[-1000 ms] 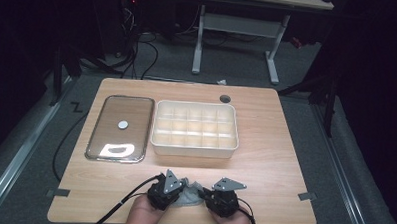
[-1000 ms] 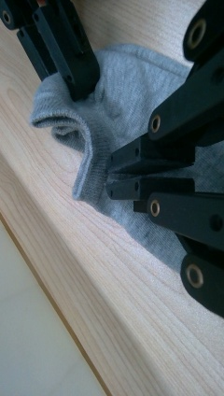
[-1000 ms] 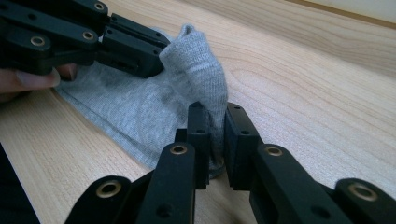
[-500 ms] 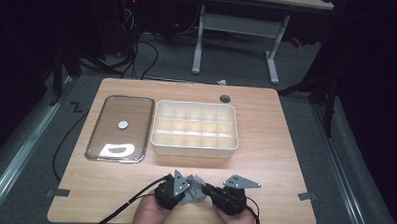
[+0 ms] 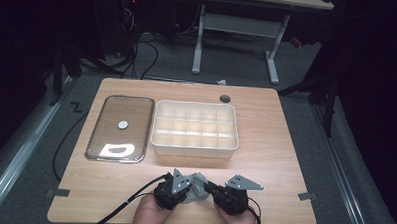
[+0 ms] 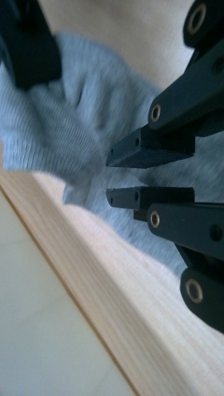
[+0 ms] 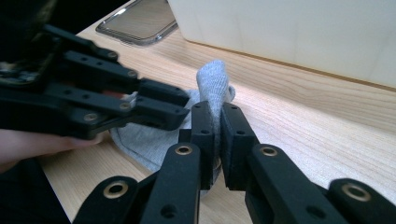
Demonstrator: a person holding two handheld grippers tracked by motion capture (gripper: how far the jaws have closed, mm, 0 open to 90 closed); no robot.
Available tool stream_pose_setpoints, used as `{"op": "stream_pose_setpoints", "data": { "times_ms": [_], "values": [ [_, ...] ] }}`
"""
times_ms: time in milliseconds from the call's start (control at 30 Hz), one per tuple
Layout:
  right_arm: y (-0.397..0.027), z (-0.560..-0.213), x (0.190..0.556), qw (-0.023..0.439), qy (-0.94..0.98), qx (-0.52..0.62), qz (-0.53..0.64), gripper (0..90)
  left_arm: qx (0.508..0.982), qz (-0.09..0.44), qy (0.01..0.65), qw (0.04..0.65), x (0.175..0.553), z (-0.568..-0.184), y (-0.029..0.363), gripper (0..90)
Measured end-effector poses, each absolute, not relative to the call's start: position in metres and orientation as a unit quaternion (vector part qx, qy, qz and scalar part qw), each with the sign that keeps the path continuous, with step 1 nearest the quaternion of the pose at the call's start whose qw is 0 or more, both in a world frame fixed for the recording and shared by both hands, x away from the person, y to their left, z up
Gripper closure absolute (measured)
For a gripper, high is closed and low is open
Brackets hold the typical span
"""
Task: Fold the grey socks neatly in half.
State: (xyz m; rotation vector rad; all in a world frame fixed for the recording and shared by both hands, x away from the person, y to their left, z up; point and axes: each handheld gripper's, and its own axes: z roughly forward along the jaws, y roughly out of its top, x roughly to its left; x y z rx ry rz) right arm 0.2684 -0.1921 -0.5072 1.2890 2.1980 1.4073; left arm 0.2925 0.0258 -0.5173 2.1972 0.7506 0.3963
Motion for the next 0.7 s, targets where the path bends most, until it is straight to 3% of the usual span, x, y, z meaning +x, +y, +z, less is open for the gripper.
{"op": "stream_pose_setpoints", "data": {
  "times_ms": [500, 700],
  "values": [
    [-0.179, -0.497, 0.261, 0.126, 0.748, 0.42, 0.498, 85.9, 0.872, 0.159, 0.27, 0.376, 0.288, -0.527, 0.004, 82.4],
    [-0.185, -0.499, 0.26, 0.134, 0.746, 0.426, 0.495, 85.7, 0.854, 0.16, 0.287, 0.405, 0.288, -0.512, 0.025, 79.9]
  ]
}}
